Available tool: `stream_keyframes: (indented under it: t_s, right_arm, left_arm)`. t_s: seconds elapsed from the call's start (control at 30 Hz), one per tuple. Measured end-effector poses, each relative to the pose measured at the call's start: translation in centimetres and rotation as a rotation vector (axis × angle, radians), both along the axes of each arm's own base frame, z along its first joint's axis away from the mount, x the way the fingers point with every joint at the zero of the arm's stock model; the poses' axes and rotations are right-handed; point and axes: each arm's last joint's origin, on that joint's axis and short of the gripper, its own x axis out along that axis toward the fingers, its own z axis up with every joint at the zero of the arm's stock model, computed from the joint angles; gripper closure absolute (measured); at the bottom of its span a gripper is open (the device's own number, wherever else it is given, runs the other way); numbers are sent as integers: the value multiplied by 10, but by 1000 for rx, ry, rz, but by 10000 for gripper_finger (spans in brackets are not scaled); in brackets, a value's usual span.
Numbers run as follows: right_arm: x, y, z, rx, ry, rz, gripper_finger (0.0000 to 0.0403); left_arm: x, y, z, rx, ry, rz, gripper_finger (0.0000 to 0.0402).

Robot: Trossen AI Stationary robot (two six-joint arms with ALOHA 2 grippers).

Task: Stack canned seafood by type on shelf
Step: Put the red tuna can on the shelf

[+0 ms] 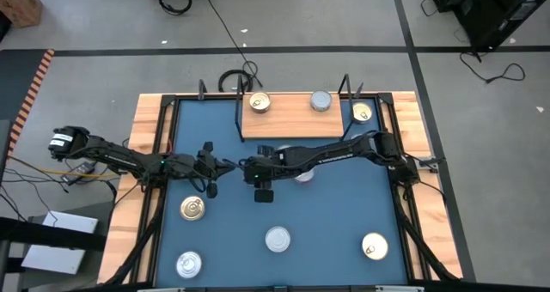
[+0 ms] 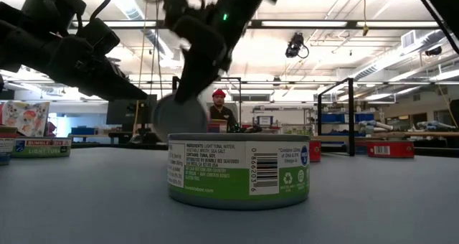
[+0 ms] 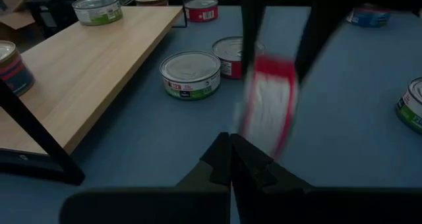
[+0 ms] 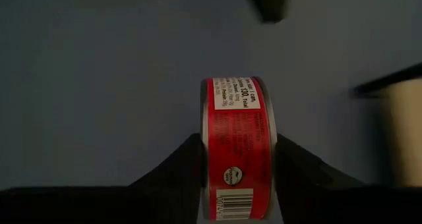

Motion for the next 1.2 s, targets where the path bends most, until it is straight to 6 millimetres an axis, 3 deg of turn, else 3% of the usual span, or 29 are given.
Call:
stream_keyframes:
  t_s: [0.17,0.33,0.57,0.73,0.93,1.2]
  right_arm:
    - [-11,5,21,-296,51,-50,258]
    - [-20,-8,26,-583,148,-125,258]
    - [-27,-52,10,-694,304,-202,258]
    - [-37,-90,-15,-734,429,-201,258]
    - [-40,-128,-35,-747,431,-220,253]
    - [-43,-158,-36,-718,398,-290,216]
  left_arm:
    - [0,0,0,-2,-1,1,396]
    - [0,0,0,-2,-1,1,396]
    - [0,0,0,-2,-1,1,396]
    - [0,0,0,-2,0,2,396]
    - [1,0,2,-4,-18,1,396]
    - [0,0,1,-3,-16,1,396]
